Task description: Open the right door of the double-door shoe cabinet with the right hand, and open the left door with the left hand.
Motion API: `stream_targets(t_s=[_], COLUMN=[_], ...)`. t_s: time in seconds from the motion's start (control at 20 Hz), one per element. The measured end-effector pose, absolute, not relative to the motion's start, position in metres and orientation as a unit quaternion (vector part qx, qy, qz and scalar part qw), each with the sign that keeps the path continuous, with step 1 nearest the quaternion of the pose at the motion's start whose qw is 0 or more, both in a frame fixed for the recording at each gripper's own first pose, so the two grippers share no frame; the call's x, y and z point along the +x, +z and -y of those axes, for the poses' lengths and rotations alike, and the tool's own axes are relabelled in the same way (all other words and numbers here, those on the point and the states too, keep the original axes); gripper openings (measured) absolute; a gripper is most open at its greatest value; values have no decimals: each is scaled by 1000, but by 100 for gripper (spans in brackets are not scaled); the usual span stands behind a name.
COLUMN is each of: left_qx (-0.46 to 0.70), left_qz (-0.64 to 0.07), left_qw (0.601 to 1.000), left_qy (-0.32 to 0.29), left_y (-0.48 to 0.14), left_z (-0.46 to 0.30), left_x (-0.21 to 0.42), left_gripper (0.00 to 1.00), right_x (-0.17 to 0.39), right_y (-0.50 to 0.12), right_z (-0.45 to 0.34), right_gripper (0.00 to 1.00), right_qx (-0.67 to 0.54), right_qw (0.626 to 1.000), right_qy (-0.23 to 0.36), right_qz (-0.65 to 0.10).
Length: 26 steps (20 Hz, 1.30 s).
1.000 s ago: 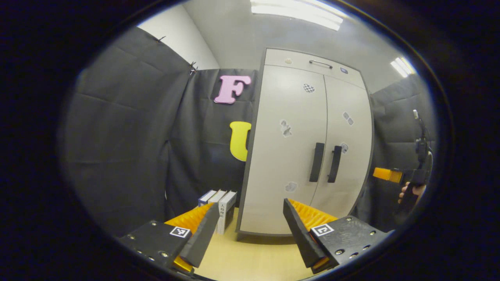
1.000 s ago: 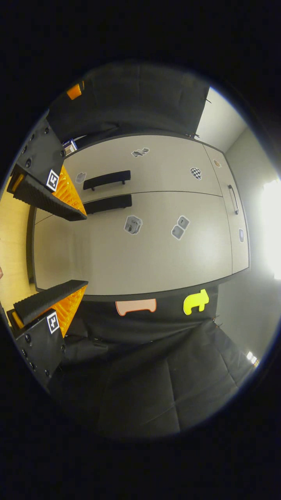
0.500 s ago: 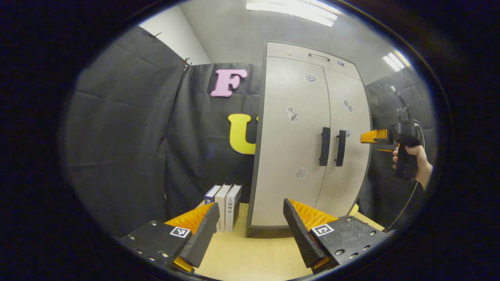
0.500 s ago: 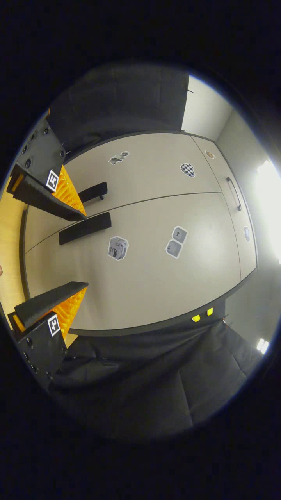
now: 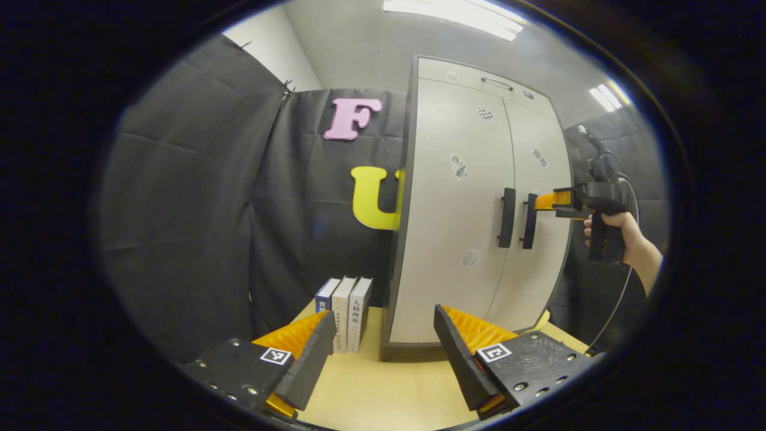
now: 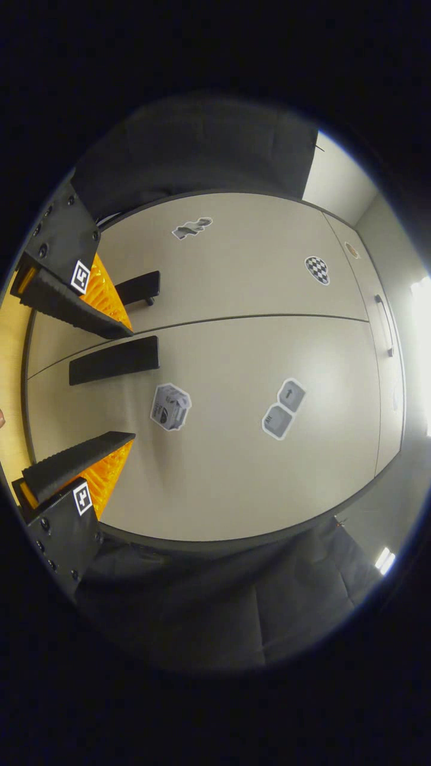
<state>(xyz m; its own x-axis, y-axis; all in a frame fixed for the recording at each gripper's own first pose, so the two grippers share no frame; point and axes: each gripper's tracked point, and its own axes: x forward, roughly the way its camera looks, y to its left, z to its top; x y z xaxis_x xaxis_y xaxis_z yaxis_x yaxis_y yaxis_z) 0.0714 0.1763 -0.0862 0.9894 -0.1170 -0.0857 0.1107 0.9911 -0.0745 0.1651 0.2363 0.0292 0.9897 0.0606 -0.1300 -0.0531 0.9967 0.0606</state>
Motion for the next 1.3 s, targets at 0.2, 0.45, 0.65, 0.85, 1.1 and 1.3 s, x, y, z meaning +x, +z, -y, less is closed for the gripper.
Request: stream_targets(t_s=[0.2, 0.45, 0.65, 0.85, 1.1, 1.3], left_qx=[-35, -38, -47, -26, -33, -51], left_qz=[-52, -52, -49, -64, -74, -91], left_qw=[996, 997, 997, 997, 996, 994], left_qy=[-55, -50, -43, -33, -33, -21], left_y=[-93, -94, -93, -106, -113, -125], left_z=[-183, -188, -193, -199, -194, -194], left_x=[73, 75, 74, 69, 62, 56], left_gripper=[96, 96, 98, 96, 96, 96], right_x=[179, 191, 197, 200, 200, 199], right_y=[20, 13, 4, -4, -7, -7], right_z=[-244, -253, -256, -256, -255, -255], right_gripper=[92, 90, 60, 46, 31, 23], right_qx=[20, 11, -6, 7, 7, -8], right_qw=[996, 996, 995, 994, 994, 995], right_qy=[23, 23, 16, 7, 6, 16], right_qz=[-79, -88, -99, -112, -107, -94])
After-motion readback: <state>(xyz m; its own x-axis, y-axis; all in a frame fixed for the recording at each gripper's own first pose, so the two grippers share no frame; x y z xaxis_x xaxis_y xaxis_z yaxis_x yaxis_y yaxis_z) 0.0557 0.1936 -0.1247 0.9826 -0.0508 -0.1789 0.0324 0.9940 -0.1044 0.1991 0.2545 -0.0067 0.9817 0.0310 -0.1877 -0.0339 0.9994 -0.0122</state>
